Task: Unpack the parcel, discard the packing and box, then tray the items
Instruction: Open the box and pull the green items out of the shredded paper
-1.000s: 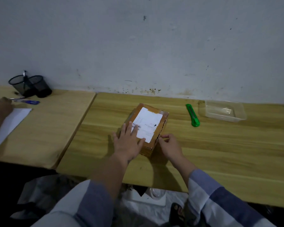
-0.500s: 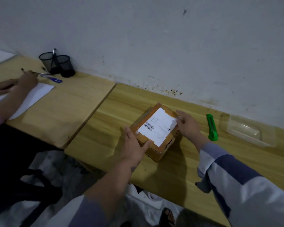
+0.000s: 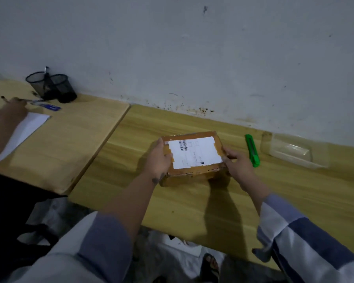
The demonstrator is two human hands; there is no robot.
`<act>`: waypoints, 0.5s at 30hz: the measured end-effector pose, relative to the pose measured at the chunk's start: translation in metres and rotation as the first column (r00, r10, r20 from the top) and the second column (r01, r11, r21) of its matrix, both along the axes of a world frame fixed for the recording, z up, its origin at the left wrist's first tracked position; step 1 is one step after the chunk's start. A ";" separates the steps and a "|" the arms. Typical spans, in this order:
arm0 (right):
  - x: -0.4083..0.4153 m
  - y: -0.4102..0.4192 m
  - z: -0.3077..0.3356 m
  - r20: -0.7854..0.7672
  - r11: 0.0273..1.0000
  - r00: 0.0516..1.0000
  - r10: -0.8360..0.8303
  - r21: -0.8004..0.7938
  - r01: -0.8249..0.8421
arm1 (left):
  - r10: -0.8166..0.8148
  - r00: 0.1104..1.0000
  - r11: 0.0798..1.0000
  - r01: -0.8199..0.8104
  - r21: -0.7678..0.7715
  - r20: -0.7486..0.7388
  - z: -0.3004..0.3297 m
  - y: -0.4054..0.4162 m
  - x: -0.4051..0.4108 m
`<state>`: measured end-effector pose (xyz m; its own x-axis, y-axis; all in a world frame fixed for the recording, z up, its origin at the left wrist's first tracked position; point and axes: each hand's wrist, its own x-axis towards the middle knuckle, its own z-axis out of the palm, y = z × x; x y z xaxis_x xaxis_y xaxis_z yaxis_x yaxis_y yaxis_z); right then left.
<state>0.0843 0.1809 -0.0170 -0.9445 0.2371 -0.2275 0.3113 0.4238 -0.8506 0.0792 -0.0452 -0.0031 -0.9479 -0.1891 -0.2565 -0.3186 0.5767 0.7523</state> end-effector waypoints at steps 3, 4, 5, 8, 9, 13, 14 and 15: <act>0.035 0.006 -0.007 -0.008 0.996 0.996 -0.086 -0.015 0.086 | -0.134 0.991 0.990 0.134 -0.036 -0.015 0.001 0.004 -0.002; 0.048 0.009 -0.010 -0.012 0.995 0.995 -0.102 -0.004 0.102 | -0.177 0.984 0.983 0.177 -0.038 -0.011 -0.001 0.006 -0.002; 0.058 0.010 -0.013 -0.018 0.993 0.993 -0.116 0.000 0.116 | -0.211 0.977 0.977 0.211 -0.033 -0.011 -0.004 0.007 -0.001; 0.080 0.013 -0.016 -0.038 0.992 0.992 -0.120 0.018 0.121 | -0.283 0.958 0.959 0.282 -0.038 -0.038 -0.014 0.013 0.005; 0.083 0.014 -0.015 -0.045 0.993 0.995 -0.093 0.071 0.096 | -0.306 0.951 0.952 0.304 -0.041 -0.051 -0.018 0.015 0.008; 0.084 0.023 -0.013 -0.031 0.908 0.994 0.101 0.410 -0.079 | -0.390 0.919 0.921 0.390 -0.018 -0.050 -0.028 0.012 0.022; 0.083 0.025 -0.010 -0.003 0.865 0.989 0.150 0.485 -0.130 | -0.404 0.914 0.915 0.405 -0.001 -0.040 -0.031 0.009 0.027; 0.082 0.025 -0.007 0.029 0.811 0.979 0.201 0.556 -0.183 | -0.419 0.907 0.908 0.420 0.012 -0.026 -0.033 0.005 0.031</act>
